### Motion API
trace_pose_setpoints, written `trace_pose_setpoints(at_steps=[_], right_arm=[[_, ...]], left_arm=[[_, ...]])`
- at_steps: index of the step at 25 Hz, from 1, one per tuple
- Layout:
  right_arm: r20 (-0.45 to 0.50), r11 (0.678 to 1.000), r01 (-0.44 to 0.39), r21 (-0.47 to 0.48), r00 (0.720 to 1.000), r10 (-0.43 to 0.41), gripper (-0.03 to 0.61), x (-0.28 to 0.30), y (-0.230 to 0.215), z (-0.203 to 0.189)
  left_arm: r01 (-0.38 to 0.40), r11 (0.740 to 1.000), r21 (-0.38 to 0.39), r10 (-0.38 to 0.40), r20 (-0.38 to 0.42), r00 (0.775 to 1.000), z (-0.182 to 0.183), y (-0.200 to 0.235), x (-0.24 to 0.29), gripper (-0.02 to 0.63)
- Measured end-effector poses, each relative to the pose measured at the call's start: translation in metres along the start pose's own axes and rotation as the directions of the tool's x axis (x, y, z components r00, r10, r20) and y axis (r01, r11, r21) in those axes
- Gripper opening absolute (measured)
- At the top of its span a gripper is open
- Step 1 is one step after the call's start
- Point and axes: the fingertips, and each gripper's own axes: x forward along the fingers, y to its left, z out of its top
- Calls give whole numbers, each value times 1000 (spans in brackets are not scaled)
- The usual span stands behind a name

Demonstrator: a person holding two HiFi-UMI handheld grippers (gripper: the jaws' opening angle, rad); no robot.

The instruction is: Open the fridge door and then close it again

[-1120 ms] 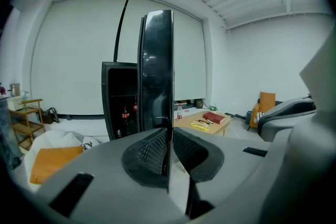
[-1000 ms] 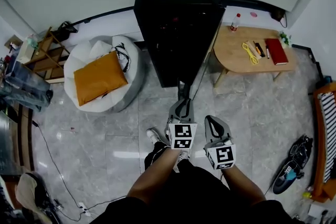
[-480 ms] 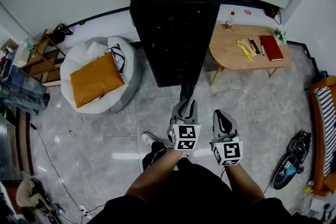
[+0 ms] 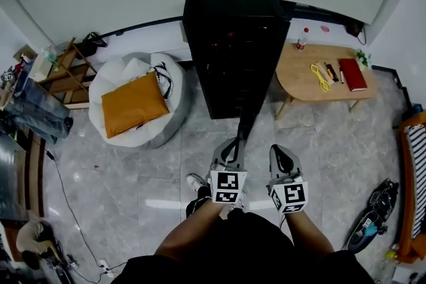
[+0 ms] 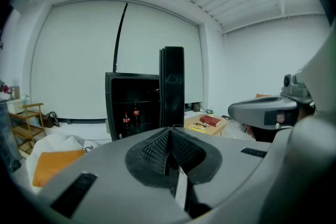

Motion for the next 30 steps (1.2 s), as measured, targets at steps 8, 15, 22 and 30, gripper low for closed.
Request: trace_pose_setpoints(at_steps=[8,15,22,30], right_arm=[[-18,995,-96,5,995,96,18,16,11,2],[19,992,-123,-18,992,123,18,30,9,24],[27,989,-146,-38,989,147,18,45,10,32],[33,989,-145,-28,989,146,18,55,9,36]], left_arm=[[-10,1000,-9,11,55,998,31,29,-18,21],[-51,998,-28,54,108,993,56,59,-32,21],[-78,995,-67,85,122,989,57,77,-36,21],[-80,994,-70,89,128,988,59,83,-33,21]])
